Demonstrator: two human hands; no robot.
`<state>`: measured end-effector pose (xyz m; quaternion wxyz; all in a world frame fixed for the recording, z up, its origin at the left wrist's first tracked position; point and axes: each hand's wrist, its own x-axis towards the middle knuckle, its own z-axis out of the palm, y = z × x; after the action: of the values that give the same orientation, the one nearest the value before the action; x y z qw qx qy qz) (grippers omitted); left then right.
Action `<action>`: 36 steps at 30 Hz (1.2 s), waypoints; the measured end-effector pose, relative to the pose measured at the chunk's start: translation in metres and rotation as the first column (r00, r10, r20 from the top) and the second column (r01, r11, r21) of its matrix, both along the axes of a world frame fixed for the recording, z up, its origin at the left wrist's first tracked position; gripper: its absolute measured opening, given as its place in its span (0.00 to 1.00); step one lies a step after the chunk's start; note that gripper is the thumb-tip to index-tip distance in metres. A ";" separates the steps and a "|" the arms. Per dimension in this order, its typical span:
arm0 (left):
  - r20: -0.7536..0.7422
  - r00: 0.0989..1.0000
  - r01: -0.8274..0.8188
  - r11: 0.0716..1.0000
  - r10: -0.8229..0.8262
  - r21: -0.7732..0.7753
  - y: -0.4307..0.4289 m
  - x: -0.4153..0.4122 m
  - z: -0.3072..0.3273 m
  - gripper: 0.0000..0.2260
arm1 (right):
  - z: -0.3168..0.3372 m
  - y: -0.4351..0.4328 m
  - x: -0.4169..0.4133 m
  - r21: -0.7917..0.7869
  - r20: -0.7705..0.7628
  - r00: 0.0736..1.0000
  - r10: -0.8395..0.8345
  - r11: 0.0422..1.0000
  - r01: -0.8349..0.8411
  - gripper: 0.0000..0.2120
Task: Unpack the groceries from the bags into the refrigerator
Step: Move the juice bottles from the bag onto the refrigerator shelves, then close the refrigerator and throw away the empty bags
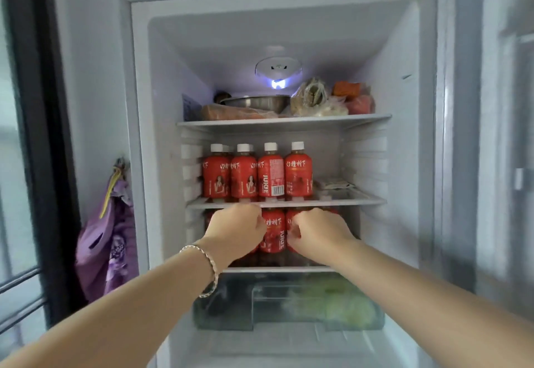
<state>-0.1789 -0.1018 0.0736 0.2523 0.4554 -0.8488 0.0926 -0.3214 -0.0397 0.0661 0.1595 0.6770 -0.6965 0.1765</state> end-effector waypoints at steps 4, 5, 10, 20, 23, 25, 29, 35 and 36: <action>0.112 0.988 -0.125 0.982 0.109 0.142 0.067 0.004 -0.022 0.10 | -0.026 0.051 0.007 0.155 -0.055 0.997 0.051 0.987 -0.042 0.10; 0.131 0.984 -0.143 0.972 0.120 0.188 0.080 0.006 -0.028 0.10 | -0.030 0.062 0.008 0.195 -0.063 0.996 0.057 0.980 -0.043 0.10; 0.238 0.958 -0.231 0.927 0.162 0.297 0.156 0.015 -0.039 0.11 | -0.038 0.134 0.013 0.279 -0.119 0.989 0.086 0.959 -0.049 0.13; 0.052 0.999 -0.028 0.909 0.007 0.415 0.282 0.009 -0.048 0.10 | -0.046 0.298 -0.007 0.028 -0.032 0.993 -0.109 0.994 0.110 0.10; 0.017 0.998 0.044 0.934 -0.054 0.354 0.325 -0.010 -0.057 0.10 | -0.048 0.360 -0.028 -0.134 0.024 0.960 -0.278 0.951 0.279 0.12; -0.009 0.995 0.096 0.934 -0.099 0.343 0.357 -0.026 -0.061 0.11 | -0.049 0.407 -0.048 -0.219 0.040 0.936 -0.350 0.911 0.350 0.14; -0.007 0.982 0.181 0.929 -0.189 0.322 0.419 -0.063 -0.063 0.09 | -0.059 0.496 -0.088 -0.431 0.014 0.919 -0.394 0.827 0.361 0.17; 0.038 0.962 0.256 0.938 -0.272 0.236 0.482 -0.119 -0.071 0.07 | -0.079 0.575 -0.167 -0.561 0.114 0.844 -0.524 0.667 0.491 0.15; 0.036 0.962 0.258 0.941 -0.272 0.221 0.487 -0.127 -0.073 0.07 | -0.079 0.579 -0.176 -0.508 0.224 0.812 -0.539 0.646 0.569 0.21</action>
<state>-0.3057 0.3854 0.0011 0.1840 0.3581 -0.9152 -0.0193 -0.4970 0.5389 -0.0126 0.3758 0.3505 -0.7917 0.3304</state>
